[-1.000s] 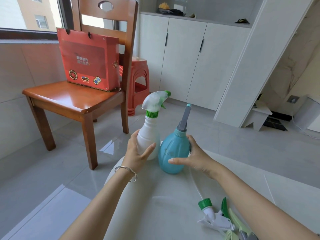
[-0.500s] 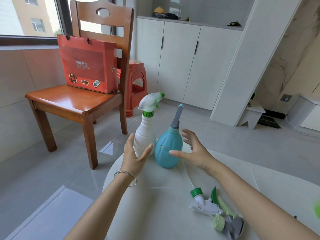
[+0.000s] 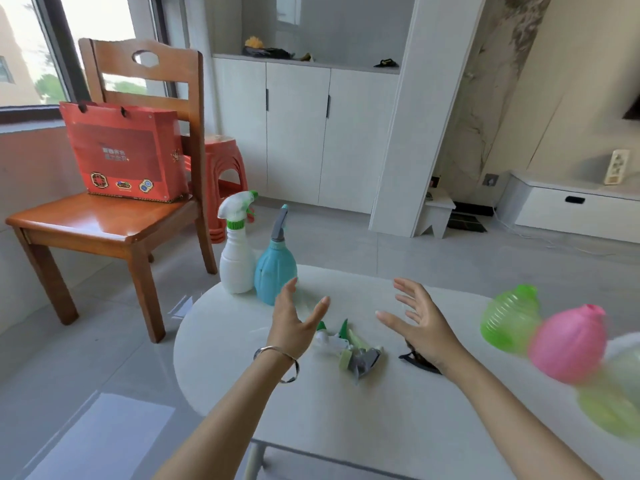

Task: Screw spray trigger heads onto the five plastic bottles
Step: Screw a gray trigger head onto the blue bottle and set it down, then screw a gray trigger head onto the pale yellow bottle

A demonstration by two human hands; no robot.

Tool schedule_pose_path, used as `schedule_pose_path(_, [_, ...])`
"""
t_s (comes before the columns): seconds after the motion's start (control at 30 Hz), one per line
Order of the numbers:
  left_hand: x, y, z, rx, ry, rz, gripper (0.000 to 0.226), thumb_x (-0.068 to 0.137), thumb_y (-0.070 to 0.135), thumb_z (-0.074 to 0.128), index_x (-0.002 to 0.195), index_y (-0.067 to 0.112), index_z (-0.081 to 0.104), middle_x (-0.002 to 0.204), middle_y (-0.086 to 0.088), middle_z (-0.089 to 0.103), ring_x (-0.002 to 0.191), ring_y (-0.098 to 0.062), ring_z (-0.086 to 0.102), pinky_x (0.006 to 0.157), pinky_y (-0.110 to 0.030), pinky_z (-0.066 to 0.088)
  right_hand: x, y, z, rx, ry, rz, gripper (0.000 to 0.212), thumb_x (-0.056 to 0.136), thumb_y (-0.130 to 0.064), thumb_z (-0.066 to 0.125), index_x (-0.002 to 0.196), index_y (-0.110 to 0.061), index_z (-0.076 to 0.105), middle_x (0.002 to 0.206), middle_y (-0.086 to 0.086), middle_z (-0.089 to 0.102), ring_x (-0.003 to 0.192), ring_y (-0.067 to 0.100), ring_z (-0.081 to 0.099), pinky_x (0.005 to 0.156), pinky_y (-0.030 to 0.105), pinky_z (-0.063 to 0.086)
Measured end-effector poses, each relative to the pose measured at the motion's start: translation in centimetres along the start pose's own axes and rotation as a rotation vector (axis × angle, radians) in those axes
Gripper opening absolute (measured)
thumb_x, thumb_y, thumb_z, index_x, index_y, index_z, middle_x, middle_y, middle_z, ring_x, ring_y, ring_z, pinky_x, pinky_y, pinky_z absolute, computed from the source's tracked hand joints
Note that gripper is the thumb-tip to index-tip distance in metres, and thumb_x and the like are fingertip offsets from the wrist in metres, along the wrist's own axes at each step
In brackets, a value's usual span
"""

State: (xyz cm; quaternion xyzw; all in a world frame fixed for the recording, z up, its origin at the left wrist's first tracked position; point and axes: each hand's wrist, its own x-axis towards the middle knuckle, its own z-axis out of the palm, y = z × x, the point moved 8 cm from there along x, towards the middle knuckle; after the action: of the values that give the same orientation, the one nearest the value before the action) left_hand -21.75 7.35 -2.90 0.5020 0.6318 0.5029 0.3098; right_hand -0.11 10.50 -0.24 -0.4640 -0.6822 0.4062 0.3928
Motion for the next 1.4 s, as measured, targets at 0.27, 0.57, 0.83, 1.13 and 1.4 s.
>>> schedule_pose_path(0.27, [-3.8, 3.3, 11.9, 0.015, -0.203, 0.046, 0.068, 0.084, 0.042, 0.064, 0.140, 0.019, 0.033, 0.142, -0.008, 0.046, 0.132, -0.019, 0.039, 0.105, -0.029, 0.031, -6.0, 3.2, -10.3, -0.141, 0.265, -0.027, 0.062, 0.077, -0.014, 0.075, 0.130, -0.019, 0.044, 0.135, -0.004, 0.047, 0.126, 0.015, 0.044, 0.102, 0.024, 0.029])
schedule_pose_path(0.57, [-5.9, 3.4, 18.1, 0.210, -0.324, 0.133, 0.070, 0.084, 0.046, 0.061, 0.142, 0.020, 0.030, 0.138, -0.003, 0.047, 0.132, -0.020, 0.037, 0.096, -0.022, 0.028, -10.6, 2.2, -23.4, -0.615, 0.796, -0.211, 0.077, 0.063, -0.018, 0.085, 0.129, -0.003, 0.047, 0.131, 0.017, 0.052, 0.125, 0.030, 0.044, 0.106, 0.039, 0.030])
schedule_pose_path(0.83, [-6.9, 3.1, 19.4, 0.243, -0.333, 0.157, 0.069, 0.083, 0.047, 0.061, 0.140, 0.020, 0.033, 0.133, -0.003, 0.050, 0.128, -0.018, 0.040, 0.094, -0.019, 0.028, -12.4, 11.7, -30.0, -0.211, 0.902, 0.225, 0.101, 0.066, -0.030, 0.084, 0.143, -0.015, 0.020, 0.148, 0.010, 0.031, 0.137, 0.023, 0.032, 0.109, 0.035, 0.030])
schedule_pose_path(1.13, [-7.2, 3.7, 19.7, 0.221, -0.325, 0.188, 0.066, 0.085, 0.043, 0.061, 0.139, 0.016, 0.035, 0.136, -0.005, 0.049, 0.128, -0.019, 0.042, 0.097, -0.020, 0.028, -11.9, 12.7, -29.1, -0.169, 0.874, 0.227, 0.075, 0.068, -0.025, 0.083, 0.129, -0.013, 0.041, 0.130, 0.003, 0.053, 0.119, 0.020, 0.050, 0.089, 0.024, 0.035])
schedule_pose_path(1.4, [-7.5, 4.8, 19.5, 0.153, -0.335, 0.233, 0.068, 0.081, 0.046, 0.064, 0.138, 0.023, 0.035, 0.141, 0.003, 0.046, 0.131, -0.015, 0.040, 0.099, -0.021, 0.028, -11.6, 5.3, -24.5, -0.013, 0.972, 0.024, 0.064, 0.066, -0.026, 0.082, 0.119, -0.014, 0.047, 0.116, 0.001, 0.058, 0.107, 0.020, 0.057, 0.083, 0.021, 0.040])
